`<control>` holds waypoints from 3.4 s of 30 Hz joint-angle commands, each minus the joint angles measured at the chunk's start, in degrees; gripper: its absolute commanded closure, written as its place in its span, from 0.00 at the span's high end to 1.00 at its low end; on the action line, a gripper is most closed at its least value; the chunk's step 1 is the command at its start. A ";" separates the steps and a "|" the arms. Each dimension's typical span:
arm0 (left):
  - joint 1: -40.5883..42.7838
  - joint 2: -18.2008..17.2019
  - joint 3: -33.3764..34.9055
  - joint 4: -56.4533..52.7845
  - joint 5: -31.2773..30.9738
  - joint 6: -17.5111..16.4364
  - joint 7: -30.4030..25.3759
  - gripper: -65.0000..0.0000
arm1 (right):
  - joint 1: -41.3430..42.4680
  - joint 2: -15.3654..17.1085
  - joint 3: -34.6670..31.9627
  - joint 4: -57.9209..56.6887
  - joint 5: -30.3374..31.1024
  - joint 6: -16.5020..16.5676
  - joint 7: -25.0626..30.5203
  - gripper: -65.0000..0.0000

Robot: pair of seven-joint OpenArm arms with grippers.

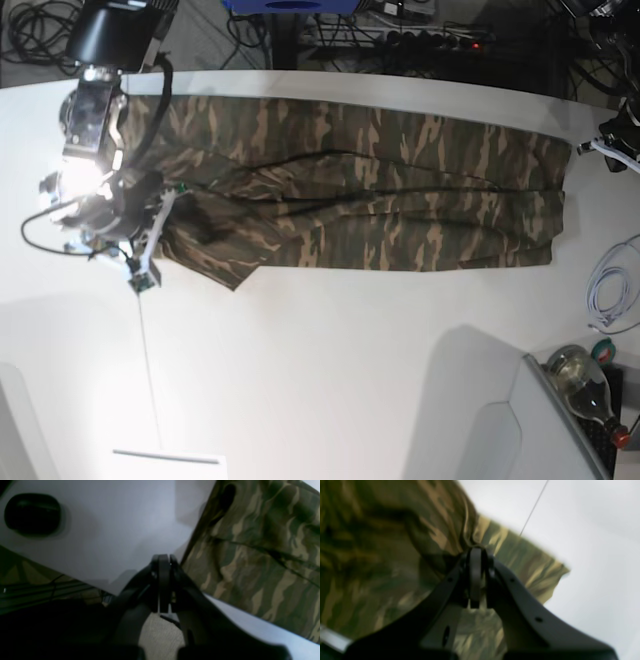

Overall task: Layout the t-shirt on the table in an organized manner, then fold the t-shirt properly
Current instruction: 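Pinch the folded shirt end with the right gripper and tuck it inward, then grasp the strip ends with both grippers and straighten the folded strip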

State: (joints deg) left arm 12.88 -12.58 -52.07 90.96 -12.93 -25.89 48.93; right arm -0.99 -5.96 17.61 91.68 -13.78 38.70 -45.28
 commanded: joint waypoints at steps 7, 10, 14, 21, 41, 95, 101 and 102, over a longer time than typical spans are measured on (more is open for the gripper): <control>-2.20 -1.44 -0.28 -0.19 -0.30 0.18 -0.97 0.00 | -7.93 -0.77 -3.58 10.61 0.73 0.20 1.19 0.03; -2.55 -1.44 -0.28 -0.63 -0.30 0.18 -0.97 0.00 | -11.53 -0.95 -5.34 12.54 0.73 0.20 1.19 0.03; -2.82 -1.44 -0.19 -0.63 -0.30 0.18 -0.97 0.00 | -14.79 -0.95 -6.05 12.72 0.81 -0.24 1.54 0.03; -2.82 -1.44 -0.19 -0.63 -0.30 0.18 -0.97 0.00 | -17.60 -1.21 -5.78 12.10 5.65 -0.32 1.36 0.04; -3.52 -1.36 2.10 2.10 5.24 -11.87 -0.97 0.00 | -18.48 -0.95 -5.78 20.89 16.11 -4.54 0.22 0.50; -20.23 -6.54 13.26 -34.39 4.36 -7.74 -28.49 0.12 | -19.71 -0.95 -6.22 20.63 16.20 -4.37 1.19 0.50; -8.18 -8.30 6.93 -17.77 -12.61 -7.82 -20.58 0.13 | -19.71 -0.95 -5.87 20.63 16.20 -4.37 1.28 0.50; -6.42 -9.79 6.40 -17.51 -15.34 -7.82 -20.49 0.13 | -19.71 -0.95 -5.87 20.63 16.20 -4.37 1.28 0.50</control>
State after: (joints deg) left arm 7.16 -20.73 -45.43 72.29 -27.14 -33.32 29.61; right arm -20.97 -6.83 11.75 111.35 1.54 34.33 -45.08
